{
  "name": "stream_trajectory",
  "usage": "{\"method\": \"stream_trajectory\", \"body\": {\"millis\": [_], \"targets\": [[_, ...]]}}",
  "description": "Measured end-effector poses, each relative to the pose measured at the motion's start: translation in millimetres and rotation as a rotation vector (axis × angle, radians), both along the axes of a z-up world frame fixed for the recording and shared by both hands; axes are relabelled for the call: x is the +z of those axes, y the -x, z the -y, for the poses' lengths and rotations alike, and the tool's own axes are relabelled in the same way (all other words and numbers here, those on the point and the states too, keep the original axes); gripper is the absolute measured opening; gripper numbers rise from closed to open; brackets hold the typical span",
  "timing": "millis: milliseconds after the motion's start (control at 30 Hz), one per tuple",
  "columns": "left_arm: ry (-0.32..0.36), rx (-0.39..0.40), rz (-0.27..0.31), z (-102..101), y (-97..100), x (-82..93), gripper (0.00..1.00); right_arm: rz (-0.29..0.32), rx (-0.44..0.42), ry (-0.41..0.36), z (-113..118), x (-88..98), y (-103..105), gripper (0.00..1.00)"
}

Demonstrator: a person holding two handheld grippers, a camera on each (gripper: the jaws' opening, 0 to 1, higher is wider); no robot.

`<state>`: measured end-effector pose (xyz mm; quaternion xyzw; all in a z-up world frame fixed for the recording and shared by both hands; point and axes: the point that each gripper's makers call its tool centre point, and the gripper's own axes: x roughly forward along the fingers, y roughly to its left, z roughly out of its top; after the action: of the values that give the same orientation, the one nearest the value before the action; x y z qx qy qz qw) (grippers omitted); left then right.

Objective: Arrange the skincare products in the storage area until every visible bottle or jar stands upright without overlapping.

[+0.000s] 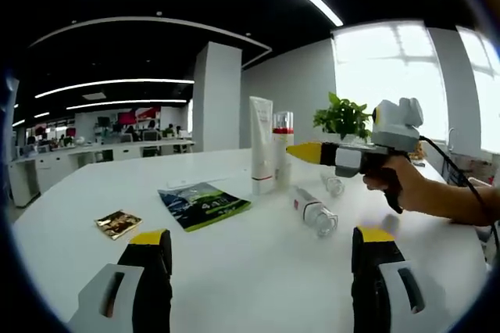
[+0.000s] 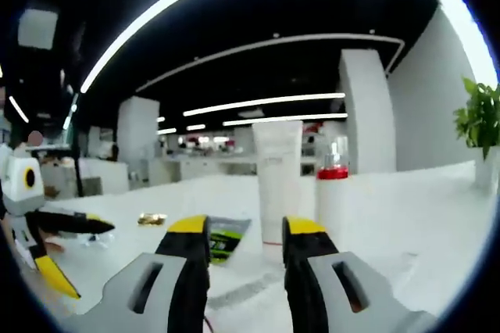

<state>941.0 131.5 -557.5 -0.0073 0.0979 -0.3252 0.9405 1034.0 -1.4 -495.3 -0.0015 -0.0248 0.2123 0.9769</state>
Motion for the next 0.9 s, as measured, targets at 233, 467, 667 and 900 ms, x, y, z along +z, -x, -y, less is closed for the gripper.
{"method": "stream_trajectory", "body": {"millis": [233,467,667,900], "targets": [[-0.007,-0.032,-0.004,7.4,2.9,-2.2,0.98,0.001,0.026,0.059,9.9,9.0,8.5,0.34],[0.067,-0.112,-0.036,23.3,3.9,5.0,0.94,0.001,0.075,-0.043,24.4,26.0,9.3,0.32],[0.06,-0.171,-0.074,43.9,2.2,-0.5,0.86,0.005,0.069,-0.086,35.2,31.3,10.9,0.29],[0.001,-0.207,-0.117,87.5,-8.9,-5.0,0.81,-0.012,0.064,-0.087,36.1,26.3,11.7,0.29]]}}
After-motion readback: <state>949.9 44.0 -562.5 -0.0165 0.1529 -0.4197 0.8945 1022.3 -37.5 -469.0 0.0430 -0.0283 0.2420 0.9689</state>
